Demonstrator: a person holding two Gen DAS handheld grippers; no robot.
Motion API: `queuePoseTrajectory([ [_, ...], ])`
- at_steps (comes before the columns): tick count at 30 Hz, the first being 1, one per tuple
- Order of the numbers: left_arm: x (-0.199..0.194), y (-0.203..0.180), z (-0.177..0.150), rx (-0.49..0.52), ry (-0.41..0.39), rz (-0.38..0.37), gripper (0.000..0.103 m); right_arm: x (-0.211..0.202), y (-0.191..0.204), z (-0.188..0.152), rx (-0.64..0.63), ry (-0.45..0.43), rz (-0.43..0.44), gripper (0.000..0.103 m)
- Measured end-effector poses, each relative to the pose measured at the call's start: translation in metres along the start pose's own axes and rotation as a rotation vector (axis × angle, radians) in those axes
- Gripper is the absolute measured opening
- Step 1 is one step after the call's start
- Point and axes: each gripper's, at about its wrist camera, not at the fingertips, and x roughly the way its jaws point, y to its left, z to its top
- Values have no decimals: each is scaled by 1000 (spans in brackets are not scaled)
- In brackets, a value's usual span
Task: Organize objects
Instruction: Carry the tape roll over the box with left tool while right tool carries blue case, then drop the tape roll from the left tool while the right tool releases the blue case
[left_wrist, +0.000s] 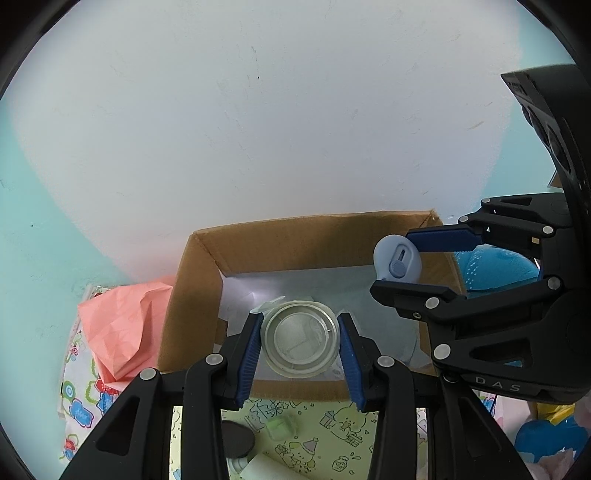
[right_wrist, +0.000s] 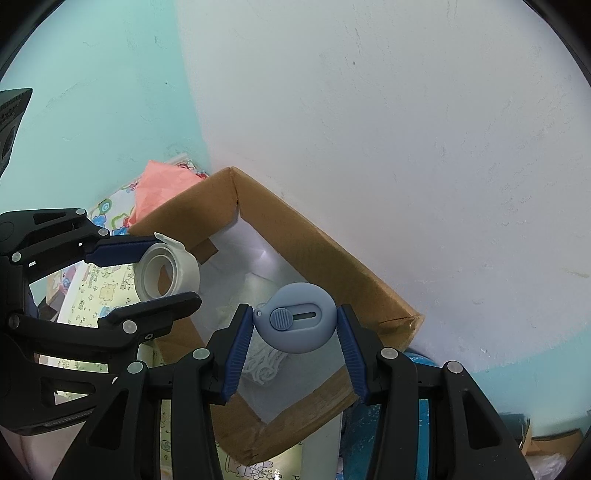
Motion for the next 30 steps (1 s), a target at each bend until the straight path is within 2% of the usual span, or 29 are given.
queuePoseTrajectory([
  [7, 15, 2, 0, -11, 35, -21, 43, 10, -3, 0, -9, 11, -9, 50],
  [9, 18, 6, -1, -31, 45, -14, 49, 12, -3, -1, -15, 11, -8, 50],
  [11, 19, 10, -2, -49, 49, -5, 60, 12, -3, -1, -15, 11, -2, 50],
  [13, 17, 13, -4, -63, 49, 0, 64, 12, -3, -1, -14, 7, 7, 50],
  [23, 16, 17, -10, -105, 41, 22, 69, 12, 4, 0, -57, 22, 5, 51],
  [30, 12, 17, -14, -116, 56, 47, 73, 13, 4, -2, -49, 53, 24, 56],
])
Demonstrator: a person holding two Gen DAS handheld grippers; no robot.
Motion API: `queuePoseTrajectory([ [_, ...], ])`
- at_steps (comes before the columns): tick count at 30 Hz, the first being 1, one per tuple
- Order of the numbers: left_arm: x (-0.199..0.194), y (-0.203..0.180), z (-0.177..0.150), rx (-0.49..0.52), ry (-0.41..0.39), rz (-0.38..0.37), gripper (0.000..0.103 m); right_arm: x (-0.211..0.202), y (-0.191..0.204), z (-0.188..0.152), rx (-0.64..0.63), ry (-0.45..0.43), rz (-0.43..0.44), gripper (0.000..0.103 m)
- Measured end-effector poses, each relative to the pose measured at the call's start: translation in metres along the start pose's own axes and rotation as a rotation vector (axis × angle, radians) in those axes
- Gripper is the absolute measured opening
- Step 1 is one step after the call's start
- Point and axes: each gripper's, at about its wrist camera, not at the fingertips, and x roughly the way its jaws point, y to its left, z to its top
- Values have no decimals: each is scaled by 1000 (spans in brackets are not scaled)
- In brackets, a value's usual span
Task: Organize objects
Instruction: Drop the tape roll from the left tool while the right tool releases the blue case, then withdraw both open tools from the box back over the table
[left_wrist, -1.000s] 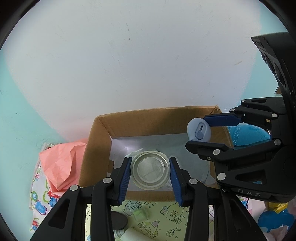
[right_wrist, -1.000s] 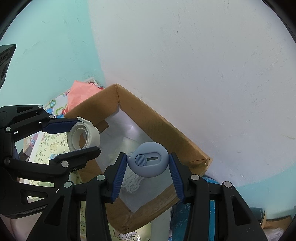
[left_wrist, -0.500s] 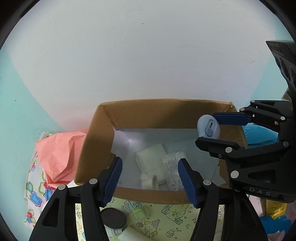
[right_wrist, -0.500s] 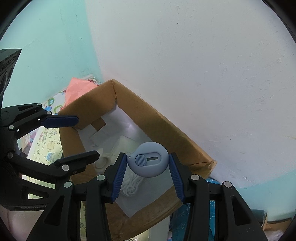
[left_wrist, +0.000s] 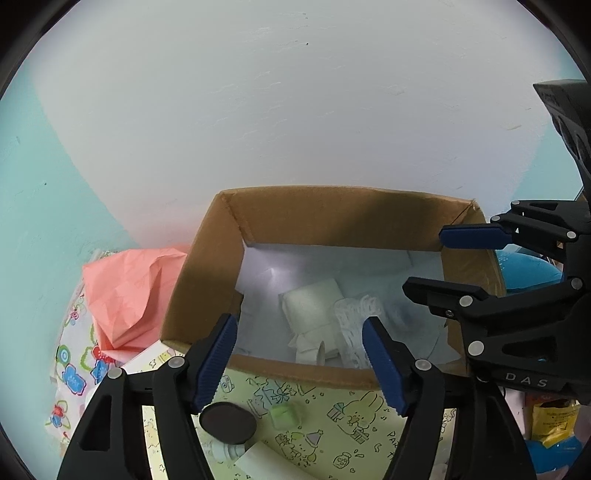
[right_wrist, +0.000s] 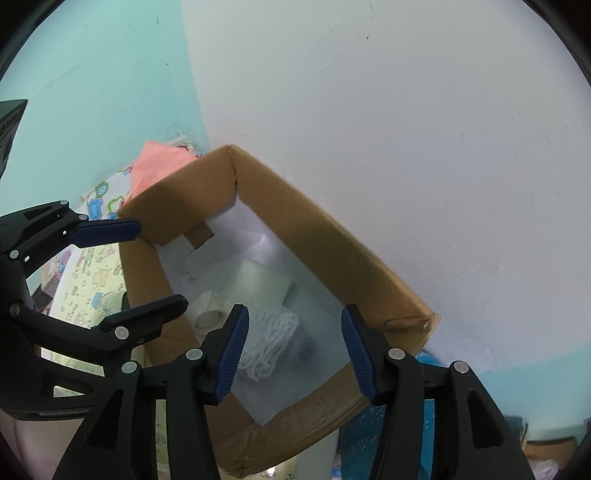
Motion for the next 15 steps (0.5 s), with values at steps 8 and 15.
queuePoseTrajectory([
  [8, -14, 6, -14, -42, 6, 24, 79, -9, 10, -3, -28, -6, -19, 66],
  [15, -31, 9, -25, -70, 6, 25, 82, -20, 21, -7, -51, -18, -31, 70],
])
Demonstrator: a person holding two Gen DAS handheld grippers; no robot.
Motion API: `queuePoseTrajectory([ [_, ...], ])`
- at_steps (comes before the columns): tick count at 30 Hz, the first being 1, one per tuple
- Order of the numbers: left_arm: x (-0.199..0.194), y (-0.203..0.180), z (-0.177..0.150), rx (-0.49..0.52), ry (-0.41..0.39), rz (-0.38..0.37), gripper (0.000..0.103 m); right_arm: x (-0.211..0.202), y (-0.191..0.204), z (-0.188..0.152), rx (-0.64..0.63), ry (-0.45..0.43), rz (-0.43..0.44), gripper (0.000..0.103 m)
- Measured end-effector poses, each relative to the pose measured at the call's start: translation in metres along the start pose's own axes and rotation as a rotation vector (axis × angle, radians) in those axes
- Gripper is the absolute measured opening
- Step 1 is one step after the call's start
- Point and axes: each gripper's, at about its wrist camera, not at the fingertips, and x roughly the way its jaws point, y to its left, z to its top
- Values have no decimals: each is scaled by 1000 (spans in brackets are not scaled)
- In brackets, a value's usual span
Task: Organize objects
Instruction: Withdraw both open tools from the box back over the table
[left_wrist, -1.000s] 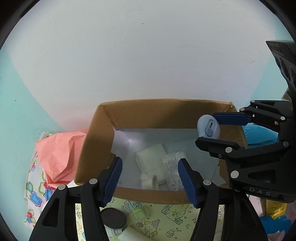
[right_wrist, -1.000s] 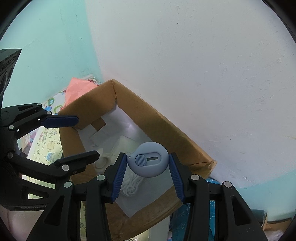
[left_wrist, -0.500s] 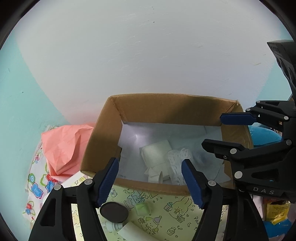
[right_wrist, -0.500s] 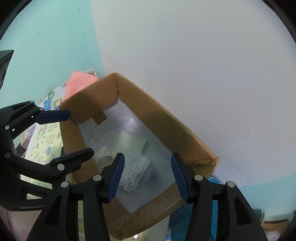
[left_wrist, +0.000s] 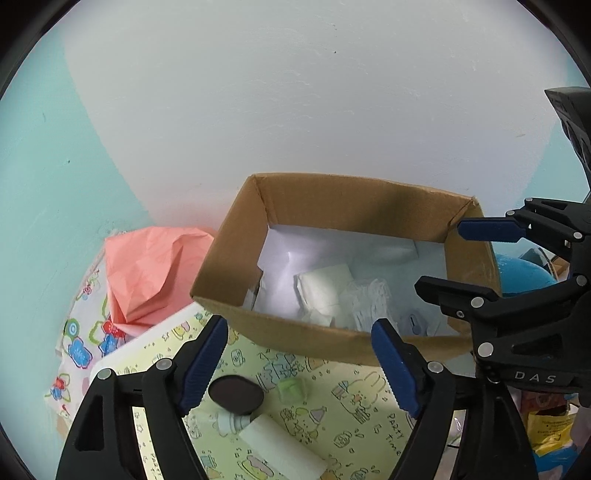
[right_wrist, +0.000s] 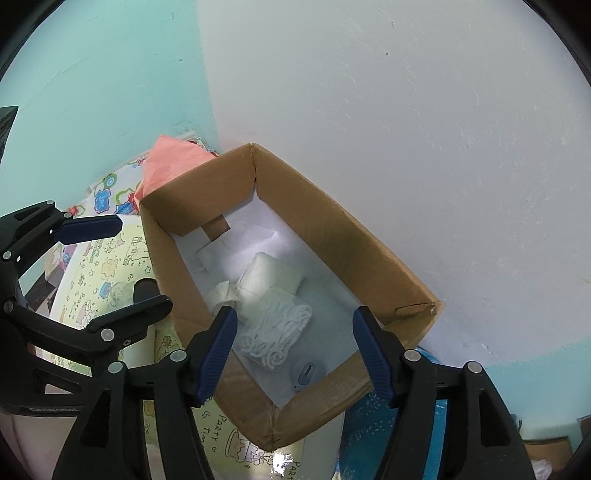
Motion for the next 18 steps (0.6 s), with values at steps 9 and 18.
queuePoseTrajectory([
  [9, -21, 0, -10, -33, 1, 8, 84, -15, 1, -8, 41, -3, -13, 80],
  [18, -45, -1, -16, -51, -48, -23, 96, -34, 4, -16, 82, -22, 36, 86],
])
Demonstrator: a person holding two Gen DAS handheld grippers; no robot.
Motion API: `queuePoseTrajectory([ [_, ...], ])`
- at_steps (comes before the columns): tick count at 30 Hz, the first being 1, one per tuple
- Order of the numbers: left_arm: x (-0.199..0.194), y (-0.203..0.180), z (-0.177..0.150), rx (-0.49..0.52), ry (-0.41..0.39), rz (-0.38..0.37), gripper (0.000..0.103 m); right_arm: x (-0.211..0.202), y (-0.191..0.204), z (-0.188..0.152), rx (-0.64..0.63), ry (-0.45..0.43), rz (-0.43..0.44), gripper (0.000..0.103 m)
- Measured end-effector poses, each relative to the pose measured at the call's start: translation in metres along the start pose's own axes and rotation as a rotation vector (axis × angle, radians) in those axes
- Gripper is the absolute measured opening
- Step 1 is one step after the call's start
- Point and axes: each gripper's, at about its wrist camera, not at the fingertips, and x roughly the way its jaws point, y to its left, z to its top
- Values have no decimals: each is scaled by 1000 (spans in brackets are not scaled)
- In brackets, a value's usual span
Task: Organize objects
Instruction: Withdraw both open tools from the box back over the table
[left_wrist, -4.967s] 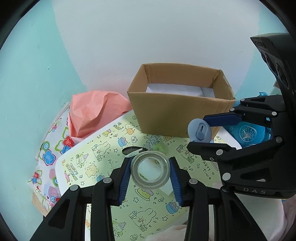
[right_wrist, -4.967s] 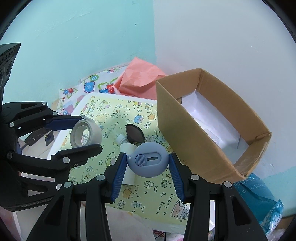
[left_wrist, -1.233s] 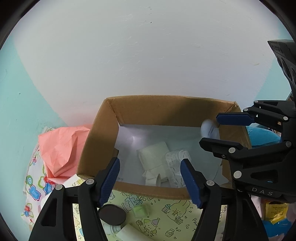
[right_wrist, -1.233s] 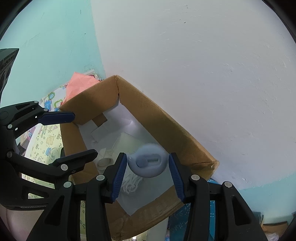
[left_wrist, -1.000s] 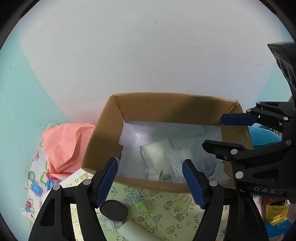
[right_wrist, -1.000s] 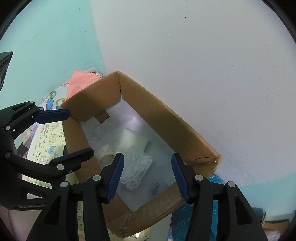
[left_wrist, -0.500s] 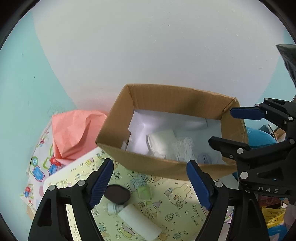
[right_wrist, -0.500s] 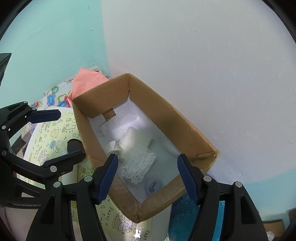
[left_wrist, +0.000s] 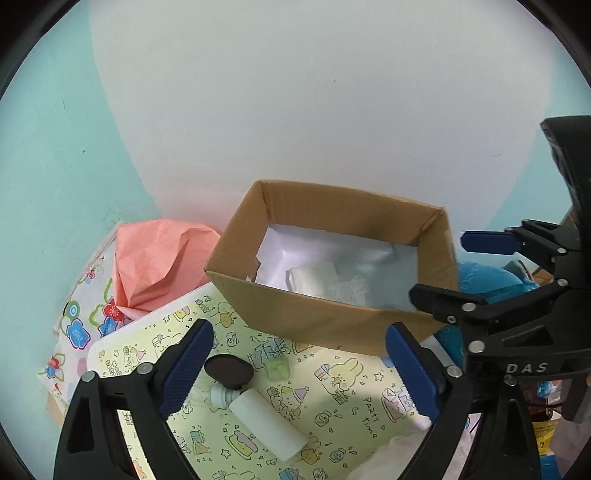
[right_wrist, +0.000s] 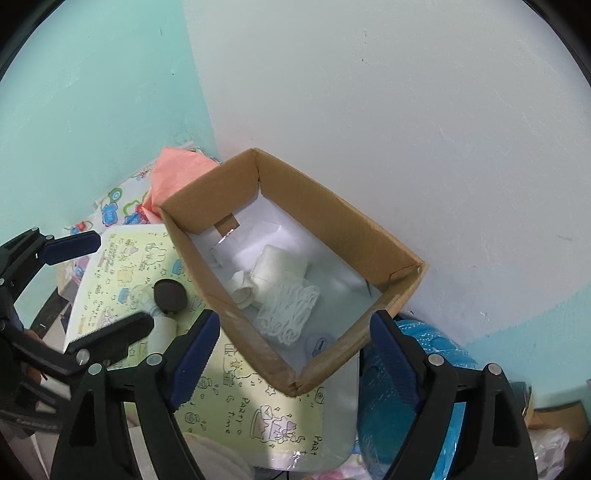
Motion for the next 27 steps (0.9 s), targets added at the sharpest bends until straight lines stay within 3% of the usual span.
queuePoseTrajectory([
  [17, -41, 16, -23, 25, -40, 54, 99, -23, 53, -9, -90, -68, -46, 86],
  [27, -58, 37, -43, 6, -53, 74, 100, -24, 86, -13, -117, -76, -26, 86],
])
